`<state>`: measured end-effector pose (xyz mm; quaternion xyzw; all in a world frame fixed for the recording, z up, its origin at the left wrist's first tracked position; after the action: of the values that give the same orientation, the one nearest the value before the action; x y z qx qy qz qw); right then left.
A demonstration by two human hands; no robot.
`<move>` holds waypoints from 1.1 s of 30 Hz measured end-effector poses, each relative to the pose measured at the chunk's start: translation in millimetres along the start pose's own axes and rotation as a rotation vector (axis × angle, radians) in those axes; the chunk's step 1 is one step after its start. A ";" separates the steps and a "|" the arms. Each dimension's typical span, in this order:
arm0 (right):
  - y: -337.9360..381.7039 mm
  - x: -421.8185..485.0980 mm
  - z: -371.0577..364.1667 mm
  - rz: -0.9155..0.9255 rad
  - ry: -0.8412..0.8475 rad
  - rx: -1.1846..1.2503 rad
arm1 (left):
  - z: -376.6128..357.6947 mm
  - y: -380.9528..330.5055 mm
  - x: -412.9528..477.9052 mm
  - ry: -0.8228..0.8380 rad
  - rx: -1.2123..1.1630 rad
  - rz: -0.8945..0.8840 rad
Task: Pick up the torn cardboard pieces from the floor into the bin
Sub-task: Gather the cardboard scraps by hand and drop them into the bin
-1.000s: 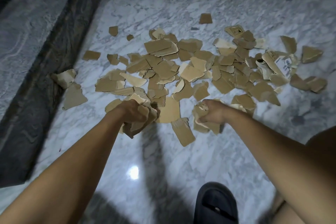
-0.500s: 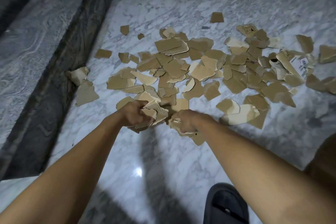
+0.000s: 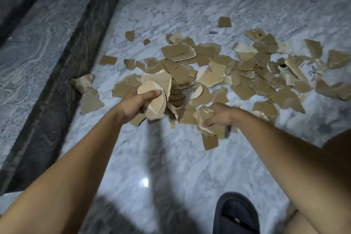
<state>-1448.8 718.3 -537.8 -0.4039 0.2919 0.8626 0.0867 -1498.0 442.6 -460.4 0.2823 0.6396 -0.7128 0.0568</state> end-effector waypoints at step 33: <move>-43.7 2.6 -28.3 0.018 -0.095 -0.019 | -104.8 77.3 50.7 0.198 0.994 -0.027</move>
<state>-1415.4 737.5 -572.9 -0.3606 0.2830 0.8843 0.0886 -1471.5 542.2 -554.8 0.3332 0.2288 -0.9015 -0.1544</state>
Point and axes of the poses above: each hand's wrist, its own x-axis towards the middle knuckle, its own z-axis out of the back of the hand, y = z × x, the point moved 7 cm from there along x, towards the middle knuckle, and after that the axes turned 3 degrees about y, right-handed, at the moved point
